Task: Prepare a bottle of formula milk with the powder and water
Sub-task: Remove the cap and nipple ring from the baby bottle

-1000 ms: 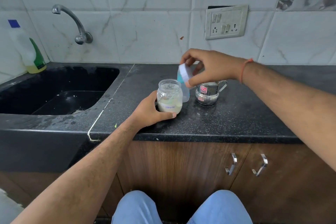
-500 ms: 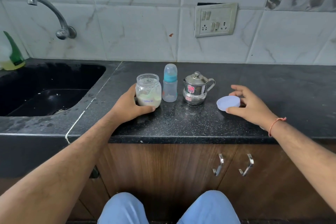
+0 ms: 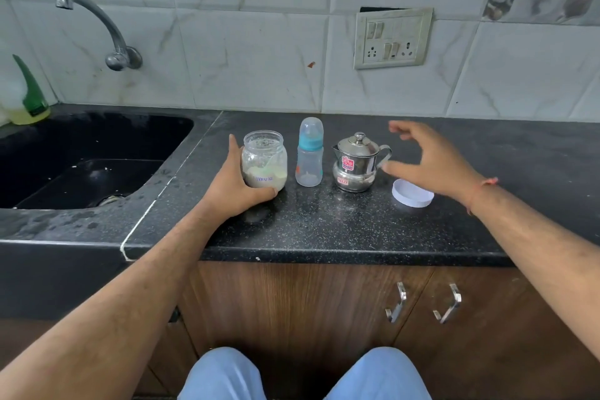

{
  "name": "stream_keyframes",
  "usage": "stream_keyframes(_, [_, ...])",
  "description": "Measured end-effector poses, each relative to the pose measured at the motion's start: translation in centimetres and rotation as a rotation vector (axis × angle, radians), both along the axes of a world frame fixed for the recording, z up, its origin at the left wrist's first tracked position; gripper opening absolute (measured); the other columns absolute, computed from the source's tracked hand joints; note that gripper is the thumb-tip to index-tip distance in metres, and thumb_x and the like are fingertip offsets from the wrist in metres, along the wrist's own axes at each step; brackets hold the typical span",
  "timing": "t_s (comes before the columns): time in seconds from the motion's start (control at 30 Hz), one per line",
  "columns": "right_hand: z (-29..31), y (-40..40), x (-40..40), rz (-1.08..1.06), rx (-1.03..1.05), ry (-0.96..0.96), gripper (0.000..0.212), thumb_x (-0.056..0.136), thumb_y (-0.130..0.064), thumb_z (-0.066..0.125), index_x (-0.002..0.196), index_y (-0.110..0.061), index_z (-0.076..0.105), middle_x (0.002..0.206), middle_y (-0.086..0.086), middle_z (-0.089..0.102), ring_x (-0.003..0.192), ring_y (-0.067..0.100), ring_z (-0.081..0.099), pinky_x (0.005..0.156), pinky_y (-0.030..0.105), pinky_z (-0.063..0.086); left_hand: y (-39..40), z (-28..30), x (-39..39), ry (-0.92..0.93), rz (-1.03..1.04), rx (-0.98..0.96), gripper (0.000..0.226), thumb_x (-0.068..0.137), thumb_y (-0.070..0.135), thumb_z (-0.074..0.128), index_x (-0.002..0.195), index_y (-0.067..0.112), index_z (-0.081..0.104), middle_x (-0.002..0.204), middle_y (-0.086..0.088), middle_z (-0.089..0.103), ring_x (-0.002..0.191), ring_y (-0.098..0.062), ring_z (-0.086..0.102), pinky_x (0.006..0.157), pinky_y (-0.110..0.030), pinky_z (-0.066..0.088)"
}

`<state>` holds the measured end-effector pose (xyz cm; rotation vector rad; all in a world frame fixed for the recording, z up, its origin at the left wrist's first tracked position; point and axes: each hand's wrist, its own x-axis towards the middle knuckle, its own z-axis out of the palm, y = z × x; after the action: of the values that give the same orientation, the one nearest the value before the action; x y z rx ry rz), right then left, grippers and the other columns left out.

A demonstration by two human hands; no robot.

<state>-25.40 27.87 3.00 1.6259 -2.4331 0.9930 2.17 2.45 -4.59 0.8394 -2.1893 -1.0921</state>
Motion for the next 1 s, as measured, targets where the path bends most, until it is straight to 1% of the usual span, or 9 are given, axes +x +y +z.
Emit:
stream_keyframes(0.07, [2.3, -3.0, 1.8, 0.048, 0.026, 0.049, 0.079, 0.086, -0.049, 0.081, 0.154, -0.029, 0.045, 0.146, -0.014, 0.057, 0.131, 0.008, 0.053, 0.106, 0.029, 0.039, 0.6, 0.1, 0.4, 0.045, 0.052, -0.047, 0.137, 0.085, 0.027, 0.095, 0.176, 0.017, -0.008, 0.174, 0.013, 0.027, 0.160, -0.009, 0.027, 0.125, -0.022, 0.022])
stream_keyframes(0.13, [4.1, -6.2, 3.4, 0.067, 0.143, 0.177, 0.083, 0.085, -0.063, 0.074, 0.155, -0.031, 0.043, 0.147, -0.011, 0.057, 0.136, 0.015, 0.051, 0.109, 0.039, 0.044, 1.2, -0.3, 1.2, 0.104, 0.152, -0.172, 0.125, 0.086, 0.042, 0.091, 0.177, 0.020, 0.008, 0.180, 0.001, 0.018, 0.167, -0.020, 0.012, 0.133, -0.037, 0.015])
stream_keyframes(0.23, [5.5, -10.3, 5.3, -0.003, 0.324, 0.450, 0.094, 0.079, -0.079, 0.065, 0.157, -0.035, 0.036, 0.155, -0.007, 0.052, 0.144, 0.024, 0.043, 0.108, 0.056, 0.042, 3.0, -0.7, 2.3, 0.289, 0.200, -0.384, 0.090, 0.086, 0.044, 0.080, 0.165, 0.027, 0.040, 0.158, 0.006, 0.045, 0.148, -0.015, 0.034, 0.124, -0.032, 0.026])
stream_keyframes(0.37, [6.5, -13.9, 5.9, -0.008, 0.449, 0.436, 0.091, 0.078, -0.081, 0.064, 0.155, -0.039, 0.039, 0.141, -0.008, 0.063, 0.139, 0.025, 0.047, 0.106, 0.055, 0.035, 4.4, -1.2, 3.2, 0.329, 0.037, -0.477, 0.047, 0.091, 0.028, 0.076, 0.137, 0.027, 0.065, 0.121, 0.016, 0.068, 0.116, -0.013, 0.060, 0.099, -0.035, 0.050])
stream_keyframes(0.53, [6.7, -14.3, 7.1, 0.022, 0.457, 0.440, 0.057, 0.080, -0.067, 0.074, 0.126, -0.036, 0.064, 0.111, -0.013, 0.067, 0.114, 0.022, 0.061, 0.096, 0.043, 0.035, 4.9, -1.4, 2.5, 0.170, -0.158, -0.328, 0.040, 0.101, 0.013, 0.074, 0.134, 0.034, 0.068, 0.124, 0.023, 0.075, 0.114, -0.008, 0.068, 0.093, -0.031, 0.057])
stream_keyframes(0.67, [7.3, -12.7, 8.1, 0.123, 0.468, 0.369, 0.052, 0.078, -0.060, 0.082, 0.119, -0.030, 0.071, 0.107, -0.008, 0.073, 0.100, 0.018, 0.066, 0.092, 0.038, 0.055, 5.1, -1.6, 1.2, 0.114, -0.113, -0.216, 0.052, 0.098, 0.025, 0.081, 0.148, 0.027, 0.065, 0.134, 0.024, 0.072, 0.118, 0.002, 0.068, 0.101, -0.028, 0.060])
stream_keyframes(0.87, [7.7, -10.0, 10.0, 0.254, 0.487, 0.269, 0.048, 0.078, -0.052, 0.087, 0.117, -0.028, 0.074, 0.102, -0.012, 0.075, 0.095, 0.010, 0.070, 0.085, 0.030, 0.056, 5.6, -1.1, -0.5, 0.105, -0.177, -0.056, 0.082, 0.088, 0.038, 0.091, 0.160, 0.026, 0.054, 0.144, 0.015, 0.070, 0.128, -0.001, 0.067, 0.104, -0.023, 0.056])
stream_keyframes(0.93, [7.7, -9.5, 10.6, 0.280, 0.485, 0.284, 0.045, 0.079, -0.052, 0.086, 0.116, -0.029, 0.075, 0.101, -0.013, 0.076, 0.093, 0.009, 0.070, 0.082, 0.027, 0.054, 5.5, -0.9, -1.0, 0.090, -0.222, -0.018, 0.070, 0.088, 0.038, 0.092, 0.151, 0.029, 0.063, 0.133, 0.019, 0.076, 0.120, 0.003, 0.070, 0.097, -0.019, 0.053])
stream_keyframes(1.0, [7.7, -9.3, 10.9, 0.297, 0.482, 0.306, 0.043, 0.079, -0.050, 0.086, 0.116, -0.030, 0.075, 0.098, -0.013, 0.076, 0.090, 0.009, 0.070, 0.078, 0.026, 0.053, 5.4, -0.9, -1.3, 0.059, -0.220, -0.045, 0.032, 0.090, 0.037, 0.091, 0.117, 0.034, 0.076, 0.095, 0.026, 0.076, 0.087, 0.006, 0.068, 0.082, -0.018, 0.049])
